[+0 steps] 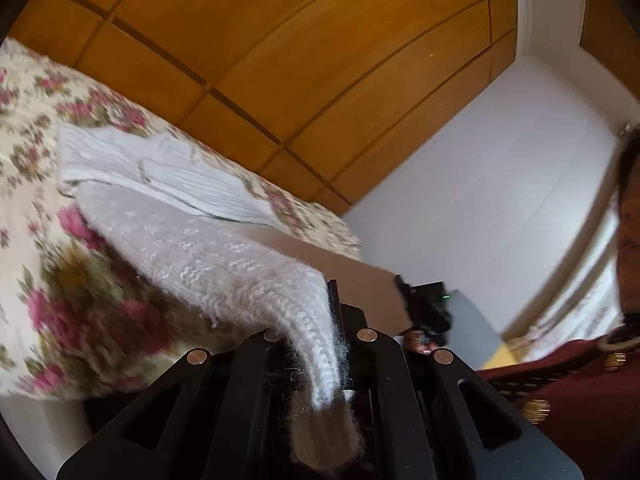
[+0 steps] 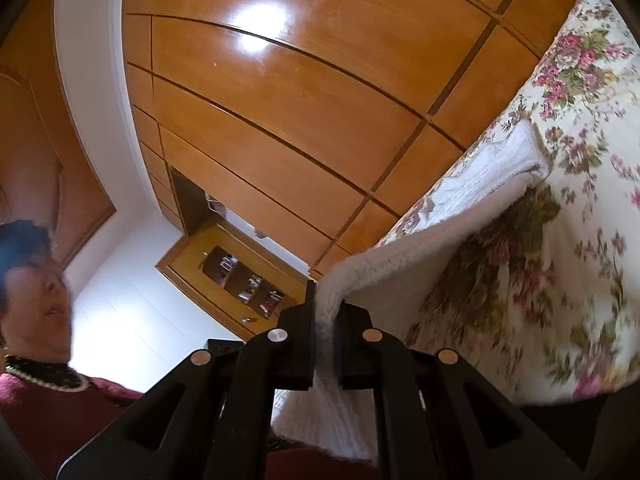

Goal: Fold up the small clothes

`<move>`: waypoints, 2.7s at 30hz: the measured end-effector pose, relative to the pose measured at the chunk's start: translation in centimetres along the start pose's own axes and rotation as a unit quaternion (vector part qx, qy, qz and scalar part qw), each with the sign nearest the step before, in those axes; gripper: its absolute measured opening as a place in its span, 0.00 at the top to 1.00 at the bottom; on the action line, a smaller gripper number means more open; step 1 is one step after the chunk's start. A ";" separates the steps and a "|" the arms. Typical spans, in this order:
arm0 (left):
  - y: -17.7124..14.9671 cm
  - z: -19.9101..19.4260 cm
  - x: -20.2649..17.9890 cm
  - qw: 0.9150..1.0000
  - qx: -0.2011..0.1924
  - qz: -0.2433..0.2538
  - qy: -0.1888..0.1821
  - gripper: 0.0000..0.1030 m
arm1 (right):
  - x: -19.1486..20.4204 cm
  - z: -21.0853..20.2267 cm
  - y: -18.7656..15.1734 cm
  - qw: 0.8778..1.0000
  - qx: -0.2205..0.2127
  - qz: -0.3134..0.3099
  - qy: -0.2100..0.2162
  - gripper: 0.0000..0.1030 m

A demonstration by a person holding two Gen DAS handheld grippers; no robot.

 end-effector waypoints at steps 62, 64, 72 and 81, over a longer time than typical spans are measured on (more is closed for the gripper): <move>12.0 9.3 22.9 0.971 -0.097 -0.066 0.209 0.32 | -18.9 15.5 11.1 0.982 -0.049 0.014 -0.184 0.27; 12.4 9.8 21.6 0.972 -0.087 -0.060 0.209 0.21 | -17.3 15.9 10.9 0.985 -0.024 0.006 -0.170 0.21; 15.1 11.7 21.7 0.972 -0.080 -0.127 0.180 0.15 | -17.6 18.9 12.9 0.988 0.030 0.065 -0.137 0.13; 15.9 10.3 25.6 0.946 -0.126 -0.146 0.259 0.10 | -22.0 17.6 14.2 0.975 -0.039 0.067 -0.207 0.21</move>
Point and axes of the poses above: each gripper's, at about its wrist camera, not at the fingertips, and z roughly the way its jaws point, x to its left, y to its top, the point moved 7 cm from there along z, roughly the way its jaws point, and after that the axes turned 1 degree about -z, right-handed, at the moved point
